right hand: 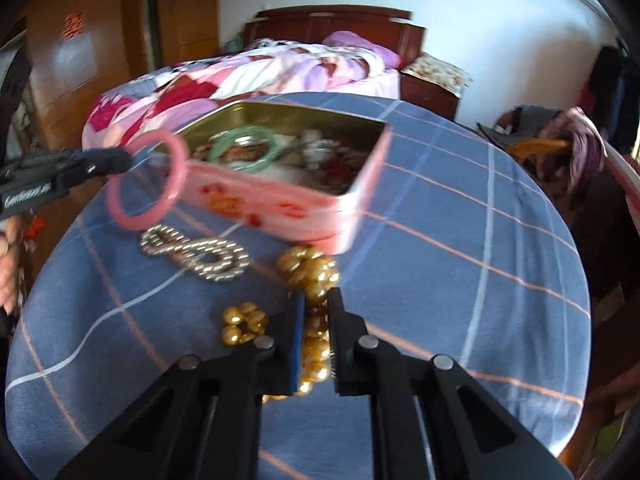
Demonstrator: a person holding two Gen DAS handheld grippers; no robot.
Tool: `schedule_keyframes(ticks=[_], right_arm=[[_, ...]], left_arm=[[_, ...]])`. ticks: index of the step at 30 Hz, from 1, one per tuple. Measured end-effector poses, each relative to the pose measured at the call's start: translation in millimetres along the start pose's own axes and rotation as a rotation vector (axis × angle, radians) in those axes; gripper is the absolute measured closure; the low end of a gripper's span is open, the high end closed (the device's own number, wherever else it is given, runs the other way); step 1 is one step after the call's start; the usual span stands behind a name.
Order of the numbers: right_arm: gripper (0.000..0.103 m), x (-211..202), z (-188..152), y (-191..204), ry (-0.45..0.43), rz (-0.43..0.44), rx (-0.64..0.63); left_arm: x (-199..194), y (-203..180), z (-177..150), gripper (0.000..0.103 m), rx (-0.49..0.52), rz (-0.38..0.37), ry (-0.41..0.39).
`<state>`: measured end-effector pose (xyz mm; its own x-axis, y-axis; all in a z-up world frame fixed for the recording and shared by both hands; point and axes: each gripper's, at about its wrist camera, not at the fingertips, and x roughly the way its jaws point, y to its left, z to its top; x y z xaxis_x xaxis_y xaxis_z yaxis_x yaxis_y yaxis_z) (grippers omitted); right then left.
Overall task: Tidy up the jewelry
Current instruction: 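Grasp the pink bangle with the left tool while the right tool grasps the gold bead strand, then carry pink bangle and gold bead strand over the pink tin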
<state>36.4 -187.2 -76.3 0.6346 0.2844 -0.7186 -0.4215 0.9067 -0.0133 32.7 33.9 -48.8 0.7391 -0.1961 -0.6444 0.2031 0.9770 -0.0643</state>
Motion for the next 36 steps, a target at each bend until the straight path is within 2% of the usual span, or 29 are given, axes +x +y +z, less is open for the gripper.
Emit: schedule_keyframes(ticks=[4,8,21,36], right_arm=[[0.090,-10.1,0.3,-13.3,-0.019,0.014,0.035],[0.090,-22.2,4.3,-8.9,-0.048,0.037,0.032],[0.090,-65.3,28.6,-10.4,-0.185,0.041,0.056],[0.090,-58.9,41.9,-9.7,-0.220,0.048,0.049]], left_arm=[[3.0,-1.4,-1.9,0.093,0.000,-0.006,0.008],[3.4,-2.2,-2.2,0.093,-0.004,-0.015,0.011],[-14.9,-9.6,8.1,0.093,0.007,-0.035,-0.035],[-20.4,-21.0,28.7,0.093,0.054,-0.027,-0.080]])
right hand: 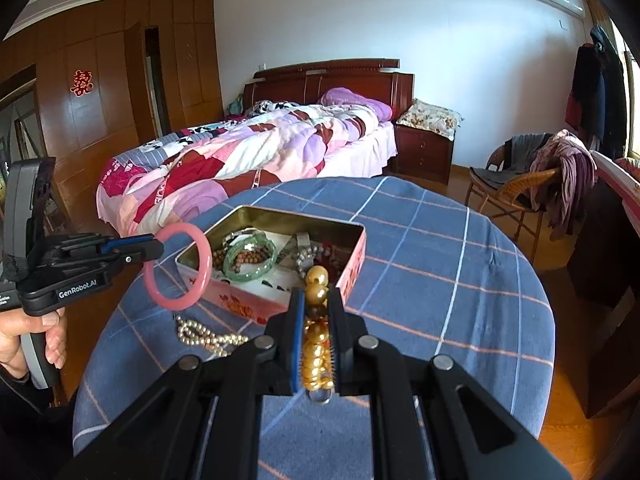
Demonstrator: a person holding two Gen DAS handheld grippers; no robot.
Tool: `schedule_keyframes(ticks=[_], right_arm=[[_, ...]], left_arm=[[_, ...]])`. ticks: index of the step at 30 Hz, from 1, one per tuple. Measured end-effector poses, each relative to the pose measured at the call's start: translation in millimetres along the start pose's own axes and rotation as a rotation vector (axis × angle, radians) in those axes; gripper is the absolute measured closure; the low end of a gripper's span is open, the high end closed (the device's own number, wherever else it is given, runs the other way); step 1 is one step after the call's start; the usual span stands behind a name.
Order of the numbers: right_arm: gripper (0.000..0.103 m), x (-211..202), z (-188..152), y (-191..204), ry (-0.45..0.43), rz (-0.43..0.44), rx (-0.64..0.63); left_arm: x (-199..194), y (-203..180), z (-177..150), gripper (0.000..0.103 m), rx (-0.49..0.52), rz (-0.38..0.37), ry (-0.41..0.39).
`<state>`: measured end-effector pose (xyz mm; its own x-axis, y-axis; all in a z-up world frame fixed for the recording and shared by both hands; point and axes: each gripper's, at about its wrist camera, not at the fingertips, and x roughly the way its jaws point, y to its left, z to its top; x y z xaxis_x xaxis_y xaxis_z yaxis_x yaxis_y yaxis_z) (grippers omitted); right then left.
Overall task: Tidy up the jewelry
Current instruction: 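Carry pink bangle and gold bead strand over the pink tin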
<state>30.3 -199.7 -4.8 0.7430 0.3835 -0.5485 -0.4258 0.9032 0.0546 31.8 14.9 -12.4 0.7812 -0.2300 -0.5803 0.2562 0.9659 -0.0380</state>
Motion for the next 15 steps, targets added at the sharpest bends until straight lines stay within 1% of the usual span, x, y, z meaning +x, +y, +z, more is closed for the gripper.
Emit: schedule_keyframes(ticks=[11,15], right_arm=[[0.090,15.5,22.6,6.2,-0.020,0.012,-0.036],[0.090,20.0,33.0,8.6,-0.026,0.007,-0.053]], left_arm=[[9.4,-2.9,28.9,0.093,0.074,0.044,-0.020],[14.8,-0.1,37.5,0.093,0.084,0.057,-0.023]])
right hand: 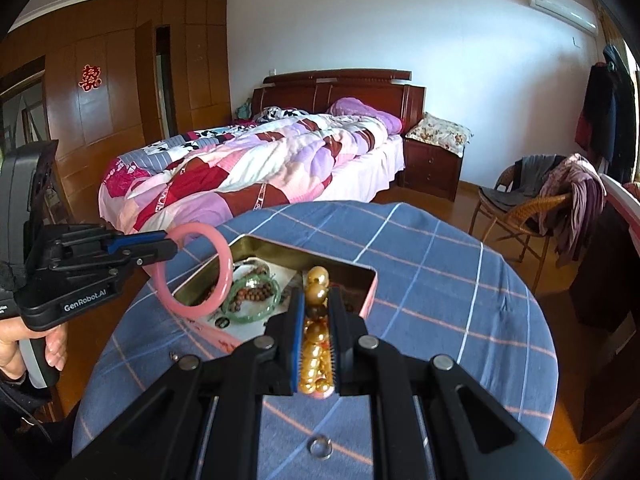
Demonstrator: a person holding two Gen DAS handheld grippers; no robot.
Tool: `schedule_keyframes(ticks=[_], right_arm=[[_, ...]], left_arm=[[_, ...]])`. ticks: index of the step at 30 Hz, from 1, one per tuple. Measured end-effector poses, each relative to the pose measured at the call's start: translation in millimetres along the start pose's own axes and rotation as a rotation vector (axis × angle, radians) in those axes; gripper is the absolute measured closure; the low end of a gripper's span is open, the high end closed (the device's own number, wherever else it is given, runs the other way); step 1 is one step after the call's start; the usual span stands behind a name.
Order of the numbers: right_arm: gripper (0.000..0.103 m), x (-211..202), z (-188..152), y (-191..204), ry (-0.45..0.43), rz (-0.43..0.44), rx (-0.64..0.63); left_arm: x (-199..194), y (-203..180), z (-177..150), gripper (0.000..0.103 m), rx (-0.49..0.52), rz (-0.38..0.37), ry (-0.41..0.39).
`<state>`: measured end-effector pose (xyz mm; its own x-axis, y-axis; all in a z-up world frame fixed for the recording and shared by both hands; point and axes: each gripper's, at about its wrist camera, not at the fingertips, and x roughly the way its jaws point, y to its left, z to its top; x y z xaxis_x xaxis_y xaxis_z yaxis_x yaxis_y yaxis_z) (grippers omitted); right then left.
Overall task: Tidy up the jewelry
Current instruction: 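Carry pink bangle and gold bead strand over the pink tin, then lower pink bangle and gold beads into the tin and open both tools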
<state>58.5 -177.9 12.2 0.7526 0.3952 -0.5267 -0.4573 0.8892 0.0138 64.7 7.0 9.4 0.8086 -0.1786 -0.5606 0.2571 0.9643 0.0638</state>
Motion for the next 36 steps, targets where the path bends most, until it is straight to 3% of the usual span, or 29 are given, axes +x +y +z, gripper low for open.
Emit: schedule_keyframes(ticks=[11,36], right_arm=[[0.090,20.8,13.9,1.9,0.004,-0.013,-0.018],[0.090,61.3,21.0,2.3,0.074,-0.027,-0.032]], left_arm=[[21.5,8.2,15.3,0.093,0.014,0.048,0.008],[65.7,6.5,23.3,0.093,0.038,0.050,0.077]])
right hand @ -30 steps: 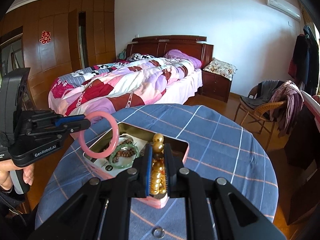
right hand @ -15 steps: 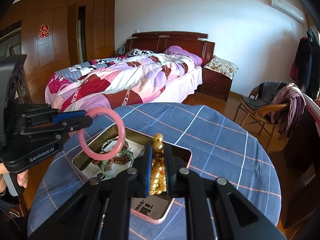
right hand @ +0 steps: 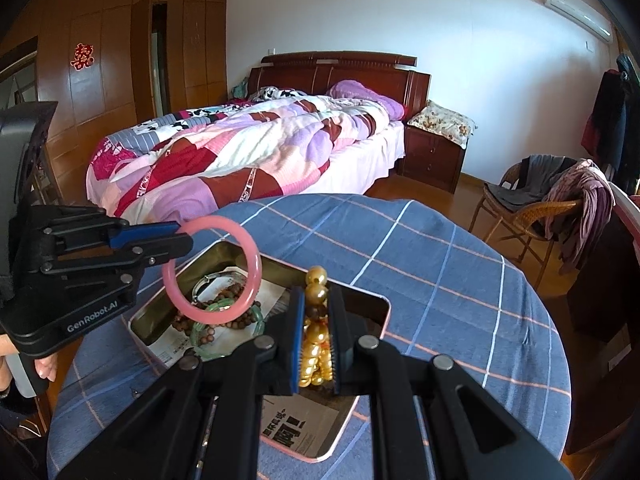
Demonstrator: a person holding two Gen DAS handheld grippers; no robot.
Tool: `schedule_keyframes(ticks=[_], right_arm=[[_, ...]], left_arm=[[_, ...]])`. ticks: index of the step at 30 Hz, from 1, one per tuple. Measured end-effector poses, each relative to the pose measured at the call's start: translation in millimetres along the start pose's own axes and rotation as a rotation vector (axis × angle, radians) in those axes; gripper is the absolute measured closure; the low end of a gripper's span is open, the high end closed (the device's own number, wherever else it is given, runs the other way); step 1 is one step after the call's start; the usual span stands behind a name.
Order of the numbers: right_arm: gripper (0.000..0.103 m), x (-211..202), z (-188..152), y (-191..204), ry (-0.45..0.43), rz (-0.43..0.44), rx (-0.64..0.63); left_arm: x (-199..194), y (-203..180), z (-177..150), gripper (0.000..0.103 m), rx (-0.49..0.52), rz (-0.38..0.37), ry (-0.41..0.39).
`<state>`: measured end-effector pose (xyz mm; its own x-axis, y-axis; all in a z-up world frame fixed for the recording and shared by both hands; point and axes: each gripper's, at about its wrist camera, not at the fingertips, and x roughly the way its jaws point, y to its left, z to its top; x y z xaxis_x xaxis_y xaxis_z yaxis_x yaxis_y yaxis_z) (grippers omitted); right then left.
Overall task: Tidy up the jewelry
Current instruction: 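Lower pink bangle and gold beads into the tin and open both tools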
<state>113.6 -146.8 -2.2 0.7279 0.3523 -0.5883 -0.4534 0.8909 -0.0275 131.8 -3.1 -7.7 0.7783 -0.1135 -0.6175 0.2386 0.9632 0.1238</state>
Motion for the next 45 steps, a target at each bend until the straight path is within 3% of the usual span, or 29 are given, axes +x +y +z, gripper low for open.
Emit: schedule_keyframes(ticks=[20,45], right_arm=[[0.090,30.9,-8.6,-1.2,0.073,-0.018,0.004],[0.090,42.6,-13.6,-5.7,0.096,-0.029,0.000]], left_arm=[[33.9,0.4,-12.6,0.093,0.012,0.025,0.076],[41.9,-0.9,-14.8,0.093,0.012,0.025,0.093]])
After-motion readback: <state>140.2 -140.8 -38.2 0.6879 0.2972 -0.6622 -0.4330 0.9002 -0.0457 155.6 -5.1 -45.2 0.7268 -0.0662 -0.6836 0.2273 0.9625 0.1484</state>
